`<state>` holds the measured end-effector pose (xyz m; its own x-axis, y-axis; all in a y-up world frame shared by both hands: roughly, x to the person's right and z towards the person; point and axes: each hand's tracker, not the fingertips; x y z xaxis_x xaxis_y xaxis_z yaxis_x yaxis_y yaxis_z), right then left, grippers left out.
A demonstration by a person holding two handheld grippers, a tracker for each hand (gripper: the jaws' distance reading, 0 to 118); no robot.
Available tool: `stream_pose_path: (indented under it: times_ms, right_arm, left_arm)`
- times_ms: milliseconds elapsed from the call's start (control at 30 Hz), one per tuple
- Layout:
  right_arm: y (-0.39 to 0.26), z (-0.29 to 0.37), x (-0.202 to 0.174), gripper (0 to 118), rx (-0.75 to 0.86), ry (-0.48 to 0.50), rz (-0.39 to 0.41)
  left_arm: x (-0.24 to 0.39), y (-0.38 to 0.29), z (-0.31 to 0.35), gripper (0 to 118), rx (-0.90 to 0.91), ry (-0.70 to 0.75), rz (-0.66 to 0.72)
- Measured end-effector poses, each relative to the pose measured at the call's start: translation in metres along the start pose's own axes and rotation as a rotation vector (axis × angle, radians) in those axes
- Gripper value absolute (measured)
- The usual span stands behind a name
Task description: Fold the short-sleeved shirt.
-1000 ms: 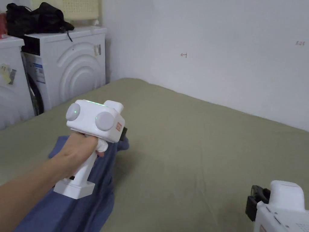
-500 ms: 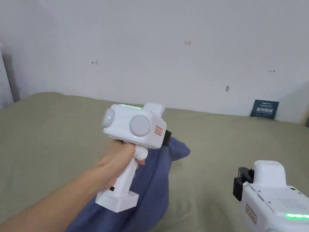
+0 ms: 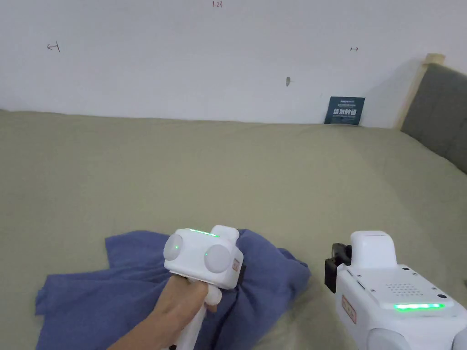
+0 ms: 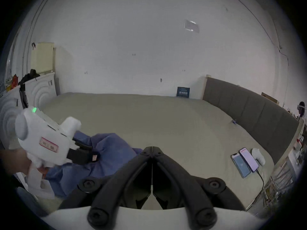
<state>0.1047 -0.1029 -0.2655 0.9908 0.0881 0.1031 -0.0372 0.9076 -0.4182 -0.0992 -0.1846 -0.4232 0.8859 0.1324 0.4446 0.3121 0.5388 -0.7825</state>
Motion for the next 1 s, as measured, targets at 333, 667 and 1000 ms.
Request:
stream_pose_path:
  times_ms: [333,667,1000]
  right_arm:
    - [0.007,0.013,-0.022,1,0.014,0.045,-0.012]
    - [-0.001,0.041,-0.063,1,0.065,0.137,0.001]
    - [-0.012,0.045,-0.089,1,0.068,0.185,0.029]
  left_arm:
    - [-0.043,-0.007,0.103,96,0.282,0.056,0.062]
    - [-0.091,-0.159,0.284,0,0.626,0.406,0.177]
    - [-0.151,-0.200,0.298,0,0.544,0.458,0.324]
